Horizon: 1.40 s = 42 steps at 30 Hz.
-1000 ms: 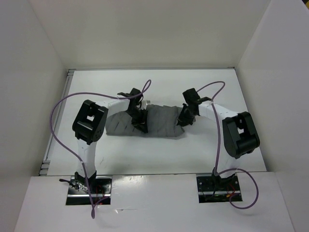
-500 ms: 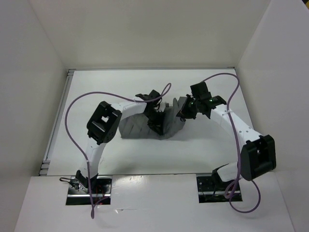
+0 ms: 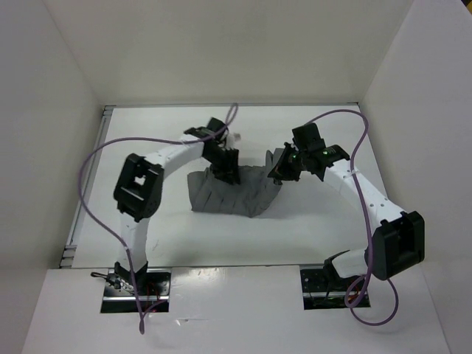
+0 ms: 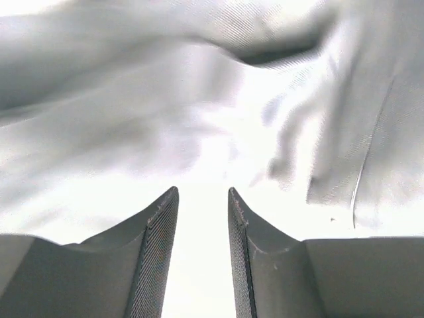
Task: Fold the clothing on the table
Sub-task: Fold the skirt
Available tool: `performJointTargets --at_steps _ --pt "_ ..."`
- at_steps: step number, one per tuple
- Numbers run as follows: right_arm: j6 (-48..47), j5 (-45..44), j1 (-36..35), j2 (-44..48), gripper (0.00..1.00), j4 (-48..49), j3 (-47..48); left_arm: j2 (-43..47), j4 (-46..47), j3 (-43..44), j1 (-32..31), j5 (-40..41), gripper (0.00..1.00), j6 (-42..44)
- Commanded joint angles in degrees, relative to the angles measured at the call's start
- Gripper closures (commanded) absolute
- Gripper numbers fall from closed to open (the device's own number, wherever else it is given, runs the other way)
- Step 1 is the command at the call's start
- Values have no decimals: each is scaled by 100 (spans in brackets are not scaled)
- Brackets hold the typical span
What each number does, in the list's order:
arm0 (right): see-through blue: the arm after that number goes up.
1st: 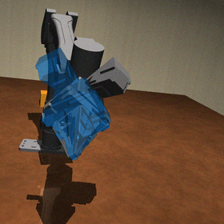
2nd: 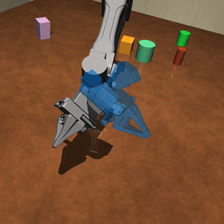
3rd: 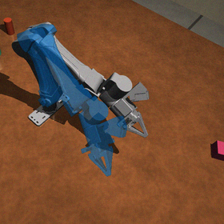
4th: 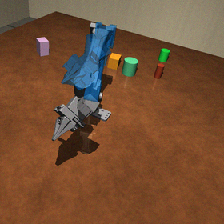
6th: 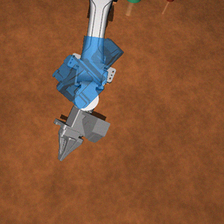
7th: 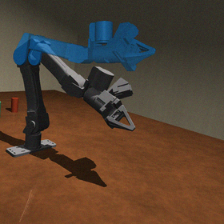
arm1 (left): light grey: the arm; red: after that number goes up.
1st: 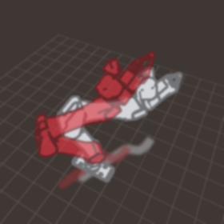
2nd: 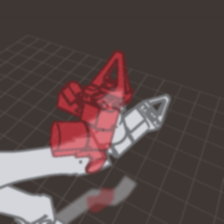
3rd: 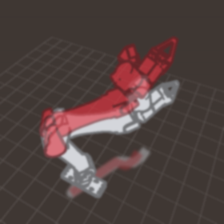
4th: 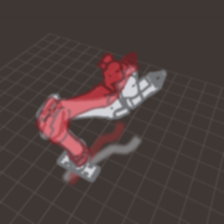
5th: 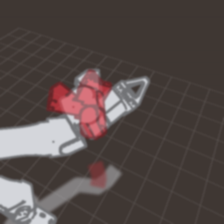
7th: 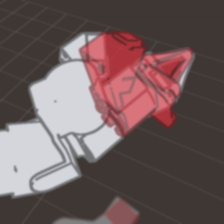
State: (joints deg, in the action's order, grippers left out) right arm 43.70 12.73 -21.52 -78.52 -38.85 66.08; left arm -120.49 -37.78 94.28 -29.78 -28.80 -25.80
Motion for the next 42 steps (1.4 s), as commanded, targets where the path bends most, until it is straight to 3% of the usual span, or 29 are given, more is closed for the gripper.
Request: performJointTargets --at_steps 1,4,8,14,19,27,38,40,42 --pt "-99 10 -72 144 100 -140 291 1130 -344 -190 725 1134 57 14" --pt "-160 10 -72 83 100 -193 291 1361 -502 -603 1035 2443 60 14" --pt "-274 63 -72 -49 100 -193 413 1309 -556 -1112 1351 2967 66 -47" --pt "-327 326 -133 -295 100 35 414 1124 -274 -1781 1352 2968 66 -205" --pt "-327 326 -431 -637 100 220 572 878 -143 -1843 1141 2845 66 -259" --pt "-327 633 -977 -1604 100 667 1318 684 253 -1835 869 2002 66 -417" --pt "-275 863 -1680 -3028 100 853 2339 623 254 -1773 816 1939 66 -531" --pt "-275 863 -1680 -3230 97 853 2400 676 254 -1773 816 1939 66 -531" --pt "-275 1143 -1732 -3284 79 922 2400 676 254 -1773 816 1939 66 -531"
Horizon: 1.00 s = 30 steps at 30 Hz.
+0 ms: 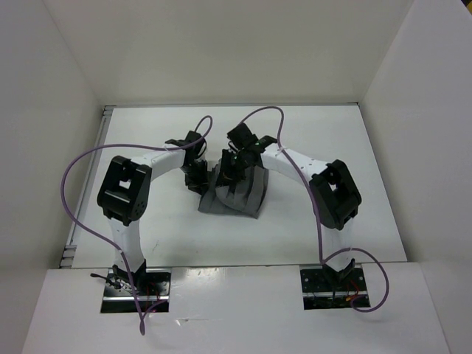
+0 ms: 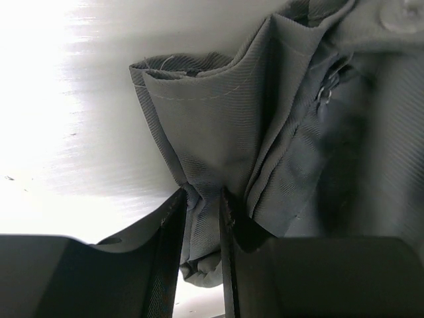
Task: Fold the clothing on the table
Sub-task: Fold the skirt
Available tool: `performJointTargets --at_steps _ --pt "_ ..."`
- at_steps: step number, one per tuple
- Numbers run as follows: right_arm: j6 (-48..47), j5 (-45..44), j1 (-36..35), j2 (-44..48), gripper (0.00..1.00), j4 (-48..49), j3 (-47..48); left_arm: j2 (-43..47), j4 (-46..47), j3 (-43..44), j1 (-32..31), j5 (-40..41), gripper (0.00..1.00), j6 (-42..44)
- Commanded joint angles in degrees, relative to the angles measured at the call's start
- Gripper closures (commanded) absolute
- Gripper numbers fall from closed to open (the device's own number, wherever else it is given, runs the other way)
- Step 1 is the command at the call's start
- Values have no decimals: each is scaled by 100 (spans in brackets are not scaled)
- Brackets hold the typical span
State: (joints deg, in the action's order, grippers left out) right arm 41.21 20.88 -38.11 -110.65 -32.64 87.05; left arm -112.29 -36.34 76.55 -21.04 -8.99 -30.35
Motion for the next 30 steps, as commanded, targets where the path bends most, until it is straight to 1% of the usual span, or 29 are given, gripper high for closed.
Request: performJointTargets --at_steps 1,2,4,5,6,7,8,10,11,12,13,14,15,16,17,19,20,21,22,24,25,28,30 --pt "-78 424 -74 -158 70 389 304 -92 109 0 -58 -41 66 -76" --pt "-78 547 -74 -159 64 477 304 -91 109 0 11 -41 66 -76" --pt "-139 1144 -126 -98 58 871 304 31 109 52 256 -111 66 -24" --pt "-140 1616 -127 -19 55 1074 304 101 109 114 345 -111 66 -24" --pt "-140 1821 -127 104 53 1328 104 233 109 201 424 -111 66 46" --pt "-140 1971 -127 375 53 1748 15 295 -134 324 547 150 66 134" --pt "-305 2094 -127 525 53 1840 -38 365 -250 464 600 309 66 187" --pt "-438 1772 -127 885 53 1745 -170 637 -565 902 601 808 64 265" --pt "-586 1518 -127 1201 53 1561 -170 734 -663 1070 653 811 64 371" --pt "-640 1054 -14 1343 53 1359 -170 900 -847 1237 654 812 64 424" --pt "-641 901 75 1501 53 1140 -283 980 -910 1396 654 646 63 494" --pt "-641 778 180 1842 53 1137 -389 1059 -971 1684 567 279 63 608" --pt "-554 690 303 2028 53 1085 -677 1208 -1024 1809 496 75 63 670" --pt "-553 637 591 2204 53 1085 -837 1209 -1085 1924 426 -162 63 723" --pt "-466 540 742 2519 53 1085 -1117 1296 -1086 2012 364 -782 63 776" --pt "-465 539 1006 2750 53 1032 -1347 1350 -823 2013 293 -1689 63 828" --pt "-465 479 1207 2829 53 962 -1513 1350 -666 1917 241 -2416 63 829" --pt "-465 478 1287 2934 53 883 -1576 1280 -368 1698 180 -2675 63 759" --pt "-465 478 1358 2935 53 883 -1646 1219 -287 1600 179 -2817 63 680" --pt "-360 478 1464 3075 53 882 -1787 999 -155 1372 117 -2949 63 679" --pt "-359 478 1464 3076 53 882 -1788 929 -154 1119 117 -2950 63 679" --pt "-307 329 1464 3208 53 822 -1928 771 -154 678 117 -2696 63 740" --pt "-307 249 1517 3260 53 742 -2059 822 -154 107 117 -2460 63 741"
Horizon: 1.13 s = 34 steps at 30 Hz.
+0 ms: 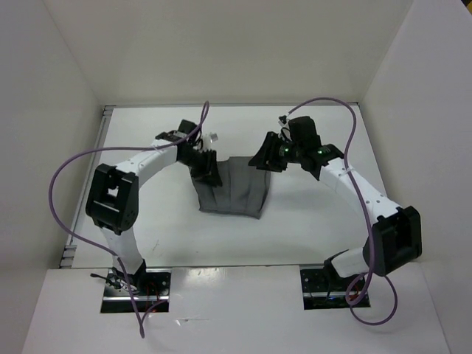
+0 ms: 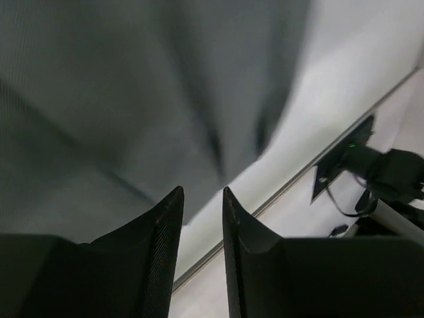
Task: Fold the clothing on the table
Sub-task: Fold the skirt
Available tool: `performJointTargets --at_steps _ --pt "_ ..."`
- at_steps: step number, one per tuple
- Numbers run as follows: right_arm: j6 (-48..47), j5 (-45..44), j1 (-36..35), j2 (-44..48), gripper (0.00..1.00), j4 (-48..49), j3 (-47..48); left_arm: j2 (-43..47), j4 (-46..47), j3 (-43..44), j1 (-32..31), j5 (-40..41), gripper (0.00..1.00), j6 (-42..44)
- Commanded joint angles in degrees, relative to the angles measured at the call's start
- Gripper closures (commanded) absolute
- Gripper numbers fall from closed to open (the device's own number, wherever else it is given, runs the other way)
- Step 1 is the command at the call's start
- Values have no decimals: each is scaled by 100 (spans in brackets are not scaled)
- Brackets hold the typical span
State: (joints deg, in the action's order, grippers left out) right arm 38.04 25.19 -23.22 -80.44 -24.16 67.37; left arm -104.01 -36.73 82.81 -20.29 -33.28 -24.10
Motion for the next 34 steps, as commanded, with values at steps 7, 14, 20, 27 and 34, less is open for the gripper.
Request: performJointTargets --at_steps 7,14,20,27,34 --pt "116 -234 327 845 53 -159 -567 -355 122 -1662 43 744 63 169" --pt "2 -594 696 1802 51 -528 -620 493 140 -1092 43 419 50 169" --pt "273 -1244 1030 3049 43 -853 -1349 1847 543 -1142 350 216 35 -85" --pt "221 -1297 1733 3808 37 -1345 -1798 2867 1378 -2873 474 103 35 -919" --pt "274 -1297 1733 3922 34 -1276 -1912 3879 1572 -3306 606 673 30 -1405"
